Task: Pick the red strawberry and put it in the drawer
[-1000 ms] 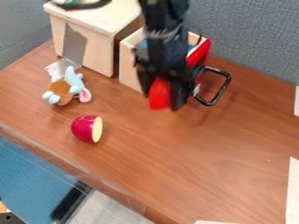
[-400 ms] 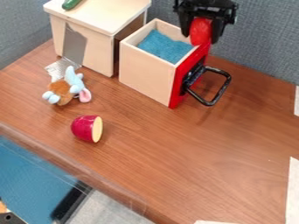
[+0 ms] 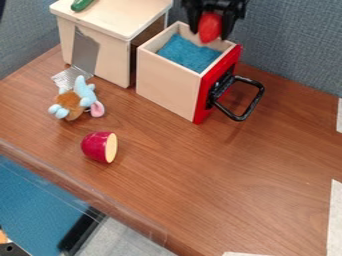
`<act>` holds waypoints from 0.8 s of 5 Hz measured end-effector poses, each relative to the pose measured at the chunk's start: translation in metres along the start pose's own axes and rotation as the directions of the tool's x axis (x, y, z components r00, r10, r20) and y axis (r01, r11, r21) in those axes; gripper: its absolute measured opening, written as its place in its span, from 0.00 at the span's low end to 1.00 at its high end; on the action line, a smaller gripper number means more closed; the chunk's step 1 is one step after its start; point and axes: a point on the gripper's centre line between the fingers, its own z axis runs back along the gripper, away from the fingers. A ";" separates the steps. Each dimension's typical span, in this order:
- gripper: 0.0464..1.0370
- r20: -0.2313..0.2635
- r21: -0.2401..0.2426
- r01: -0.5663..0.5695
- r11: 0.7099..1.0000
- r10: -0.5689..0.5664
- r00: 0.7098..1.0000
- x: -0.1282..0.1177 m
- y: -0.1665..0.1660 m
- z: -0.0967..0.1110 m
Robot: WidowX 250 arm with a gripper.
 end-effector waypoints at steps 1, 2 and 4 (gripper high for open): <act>0.75 -0.014 0.013 0.019 1.000 -0.019 1.000 -0.014 0.003 -0.007; 0.75 0.003 0.030 0.024 0.999 -0.024 1.000 -0.021 0.009 -0.005; 0.80 0.018 0.076 0.020 0.997 -0.022 1.000 -0.021 0.019 -0.008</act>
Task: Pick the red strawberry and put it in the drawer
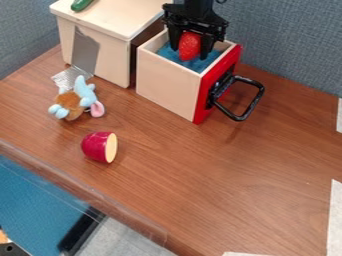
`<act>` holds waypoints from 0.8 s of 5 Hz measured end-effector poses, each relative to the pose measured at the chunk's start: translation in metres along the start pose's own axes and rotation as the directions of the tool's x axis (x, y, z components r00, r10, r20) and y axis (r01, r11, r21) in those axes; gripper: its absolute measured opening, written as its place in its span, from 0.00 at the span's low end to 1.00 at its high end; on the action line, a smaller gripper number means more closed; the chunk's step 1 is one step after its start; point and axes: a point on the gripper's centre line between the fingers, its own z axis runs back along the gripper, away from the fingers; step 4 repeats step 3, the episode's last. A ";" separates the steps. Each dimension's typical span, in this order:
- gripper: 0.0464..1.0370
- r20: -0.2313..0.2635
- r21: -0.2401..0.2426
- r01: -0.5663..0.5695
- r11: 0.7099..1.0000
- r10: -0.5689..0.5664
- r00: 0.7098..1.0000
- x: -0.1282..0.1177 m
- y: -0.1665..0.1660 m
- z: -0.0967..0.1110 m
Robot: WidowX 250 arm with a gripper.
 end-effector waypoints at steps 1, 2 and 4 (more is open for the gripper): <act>0.97 -0.025 -0.001 0.011 1.000 -0.012 1.000 -0.006 0.000 -0.004; 0.97 -0.068 -0.030 0.028 0.999 -0.030 0.997 -0.017 -0.005 -0.009; 0.96 -0.051 -0.035 0.037 0.999 -0.039 0.998 -0.014 -0.006 0.015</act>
